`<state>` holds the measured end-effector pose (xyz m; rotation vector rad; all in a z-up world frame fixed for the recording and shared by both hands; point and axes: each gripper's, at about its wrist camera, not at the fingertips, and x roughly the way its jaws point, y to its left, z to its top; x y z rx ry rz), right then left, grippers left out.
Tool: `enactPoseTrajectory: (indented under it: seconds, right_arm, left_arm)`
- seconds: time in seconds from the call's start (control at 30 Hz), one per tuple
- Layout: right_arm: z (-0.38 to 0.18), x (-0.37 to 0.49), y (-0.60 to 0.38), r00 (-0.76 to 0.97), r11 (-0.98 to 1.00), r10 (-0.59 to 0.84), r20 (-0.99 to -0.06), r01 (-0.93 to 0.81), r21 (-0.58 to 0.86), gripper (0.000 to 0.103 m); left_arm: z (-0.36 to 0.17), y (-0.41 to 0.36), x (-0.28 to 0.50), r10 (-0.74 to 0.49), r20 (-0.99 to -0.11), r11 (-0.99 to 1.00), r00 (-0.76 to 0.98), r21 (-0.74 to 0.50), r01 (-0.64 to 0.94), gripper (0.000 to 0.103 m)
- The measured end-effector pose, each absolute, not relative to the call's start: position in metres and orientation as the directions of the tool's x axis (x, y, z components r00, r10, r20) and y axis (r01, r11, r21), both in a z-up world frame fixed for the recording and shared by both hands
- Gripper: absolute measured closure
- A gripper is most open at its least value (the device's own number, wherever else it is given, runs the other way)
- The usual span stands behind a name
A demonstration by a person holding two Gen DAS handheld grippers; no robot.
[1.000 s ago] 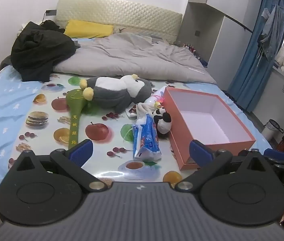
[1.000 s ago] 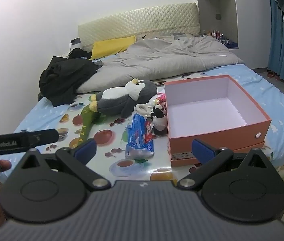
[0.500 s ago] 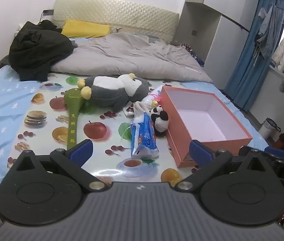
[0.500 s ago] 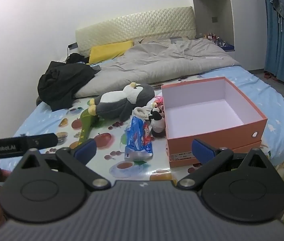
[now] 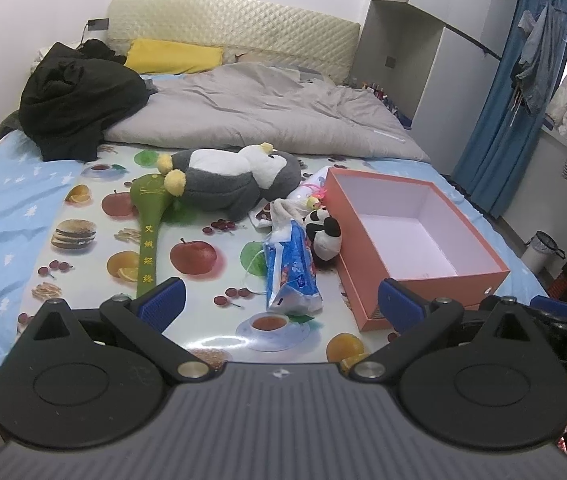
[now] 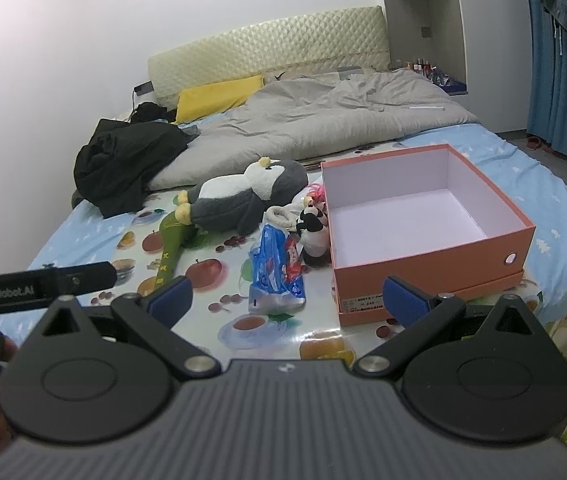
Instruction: Organize soft objects
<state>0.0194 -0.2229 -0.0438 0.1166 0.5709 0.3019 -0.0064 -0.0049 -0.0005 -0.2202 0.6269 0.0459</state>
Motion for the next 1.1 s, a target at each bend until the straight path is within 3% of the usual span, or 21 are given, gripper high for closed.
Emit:
enactPoseTrajectory:
  seconds: [1.1]
  right_arm:
    - [-0.075, 0.025, -0.23, 0.805, 0.956, 0.291, -0.518, -0.217, 0.199, 0.0]
  left_arm:
    - [-0.038, -0.014, 0.017, -0.047, -0.617, 0.987, 0.786, -0.151, -0.059, 0.0]
